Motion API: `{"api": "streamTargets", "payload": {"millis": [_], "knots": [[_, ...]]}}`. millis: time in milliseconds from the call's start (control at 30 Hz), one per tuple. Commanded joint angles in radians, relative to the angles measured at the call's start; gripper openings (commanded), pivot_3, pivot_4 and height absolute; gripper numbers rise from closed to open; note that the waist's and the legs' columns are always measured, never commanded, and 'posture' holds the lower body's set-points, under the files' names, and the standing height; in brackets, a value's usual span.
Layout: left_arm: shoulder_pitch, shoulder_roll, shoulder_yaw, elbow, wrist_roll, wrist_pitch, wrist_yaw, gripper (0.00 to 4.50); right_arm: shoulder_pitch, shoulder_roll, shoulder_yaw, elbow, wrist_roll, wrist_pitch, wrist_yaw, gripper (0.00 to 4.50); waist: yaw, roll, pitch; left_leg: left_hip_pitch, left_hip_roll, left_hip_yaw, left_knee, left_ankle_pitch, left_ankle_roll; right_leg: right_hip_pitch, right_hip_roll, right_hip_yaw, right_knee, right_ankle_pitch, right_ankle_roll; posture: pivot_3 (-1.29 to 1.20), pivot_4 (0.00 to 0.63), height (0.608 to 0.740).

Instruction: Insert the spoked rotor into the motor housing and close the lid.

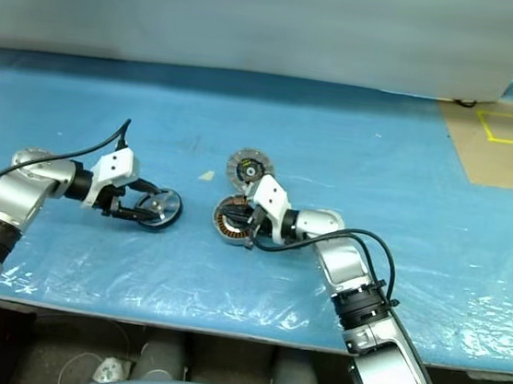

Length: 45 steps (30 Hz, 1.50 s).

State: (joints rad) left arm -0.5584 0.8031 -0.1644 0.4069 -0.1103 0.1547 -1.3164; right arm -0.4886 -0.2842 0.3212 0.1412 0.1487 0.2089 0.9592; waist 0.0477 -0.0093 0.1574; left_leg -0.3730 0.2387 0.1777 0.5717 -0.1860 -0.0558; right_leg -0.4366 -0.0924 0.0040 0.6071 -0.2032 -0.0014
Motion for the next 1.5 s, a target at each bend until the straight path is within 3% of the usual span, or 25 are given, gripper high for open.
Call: {"api": "streamTargets", "payload": {"millis": [33, 267, 533, 733, 1067, 1500], "knots": [[-0.031, -0.005, -0.008, 0.006, 0.015, -0.045, -0.019, 3.31, 0.0, -0.002, -0.006, -0.042, 0.008, -0.004, 0.002, 0.0, 0.0, 0.0, 0.0, 0.0, 0.0, 0.0, 0.0, 0.0, 0.0, 0.0, 0.0, 0.0, 0.0, 0.0, 0.0, 0.0, 0.15, 0.74], [-0.042, 0.012, -0.047, 0.026, 0.049, -0.073, -0.086, 3.31, -0.005, -0.002, -0.006, -0.043, 0.009, -0.003, 0.002, 0.0, -0.001, 0.0, 0.0, 0.0, 0.0, 0.0, 0.0, 0.0, 0.0, 0.0, 0.0, 0.0, 0.0, 0.0, 0.0, 0.0, 0.15, 0.74], [-0.037, 0.024, -0.057, 0.026, 0.078, -0.06, -0.111, 1.37, -0.017, 0.005, -0.011, -0.033, 0.008, -0.012, -0.002, 0.0, 0.0, 0.0, 0.0, 0.001, 0.0, 0.0, 0.0, 0.0, 0.0, 0.001, 0.0, 0.0, 0.0, 0.0, 0.0, 0.0, 0.15, 0.74], [-0.021, 0.013, -0.026, -0.005, 0.042, -0.039, -0.103, 1.36, -0.023, -0.01, -0.027, -0.032, 0.011, -0.015, -0.001, 0.0, 0.001, 0.0, 0.0, 0.002, 0.0, 0.0, 0.0, 0.0, 0.0, 0.001, 0.0, 0.0, 0.001, 0.0, 0.0, 0.0, 0.15, 0.74], [-0.065, -0.027, 0.058, -0.123, -0.112, 0.137, -0.11, 1.36, 0.006, -0.106, -0.119, -0.081, 0.061, 0.036, 0.01, 0.0, 0.02, 0.0, 0.0, 0.0, 0.0, 0.0, 0.0, 0.0, 0.0, 0.0, 0.0, 0.0, 0.0, 0.0, 0.0, 0.0, 0.15, 0.74], [-0.171, -0.189, 0.038, -0.145, -0.187, 0.248, -0.063, 1.36, 0.13, -0.213, -0.166, -0.196, 0.111, 0.101, 0.048, 0.0, 0.021, 0.0, 0.0, -0.001, 0.0, 0.0, 0.0, 0.0, 0.0, -0.001, 0.0, 0.0, 0.0, 0.0, 0.0, 0.0, 0.15, 0.74]]}}
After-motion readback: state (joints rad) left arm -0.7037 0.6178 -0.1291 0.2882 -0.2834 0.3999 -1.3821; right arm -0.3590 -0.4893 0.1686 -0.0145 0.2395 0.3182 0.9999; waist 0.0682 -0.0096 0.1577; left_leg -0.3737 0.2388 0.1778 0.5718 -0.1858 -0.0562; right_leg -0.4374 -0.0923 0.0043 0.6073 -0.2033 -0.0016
